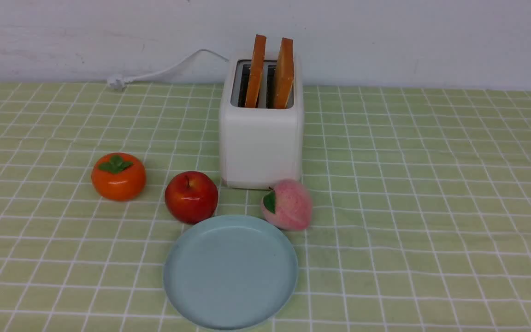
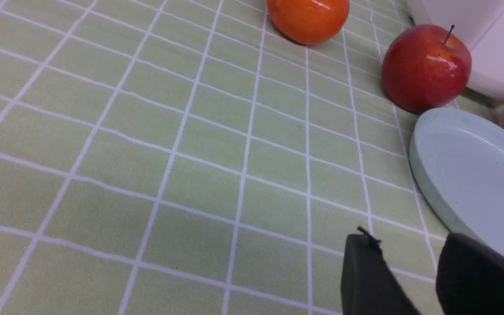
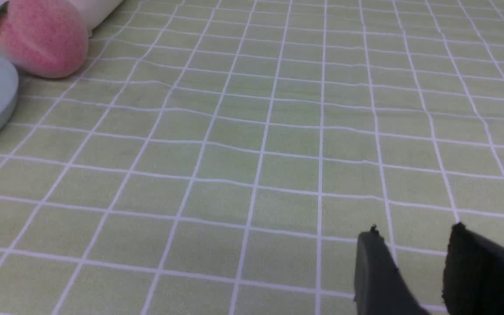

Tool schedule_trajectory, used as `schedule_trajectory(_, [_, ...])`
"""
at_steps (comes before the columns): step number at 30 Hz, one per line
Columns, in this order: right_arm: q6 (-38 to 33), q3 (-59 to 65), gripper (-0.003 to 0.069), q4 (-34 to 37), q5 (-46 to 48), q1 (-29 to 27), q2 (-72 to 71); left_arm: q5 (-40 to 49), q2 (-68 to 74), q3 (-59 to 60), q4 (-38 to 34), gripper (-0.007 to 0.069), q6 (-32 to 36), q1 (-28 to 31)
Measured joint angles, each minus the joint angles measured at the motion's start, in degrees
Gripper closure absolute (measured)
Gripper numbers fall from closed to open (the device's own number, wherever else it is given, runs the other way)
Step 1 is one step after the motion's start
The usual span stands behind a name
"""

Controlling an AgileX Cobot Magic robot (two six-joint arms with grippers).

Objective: Take toasted bread from bread machine on green coffee tablecloth place on plate.
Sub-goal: 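Reach for a toast slice standing in the toaster with the left gripper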

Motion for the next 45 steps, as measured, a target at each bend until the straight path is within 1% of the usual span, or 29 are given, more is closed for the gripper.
schedule_trajectory(38, [0.0,0.0,0.0419,0.0,0.0,0.0,0.0,0.0,0.0,0.0,0.05,0.0387,0.0,0.0])
schedule_trajectory(41, [0.0,0.0,0.0419,0.0,0.0,0.0,0.0,-1.18,0.0,0.0,0.87,0.0387,0.0,0.0])
schedule_trajectory(44, [0.0,0.0,0.0419,0.0,0.0,0.0,0.0,-8.22,0.0,0.0,1.24,0.0387,-0.64,0.0])
schedule_trajectory(45, [0.0,0.0,0.0419,0.0,0.0,0.0,0.0,-8.22,0.0,0.0,1.13,0.0387,-0.64,0.0])
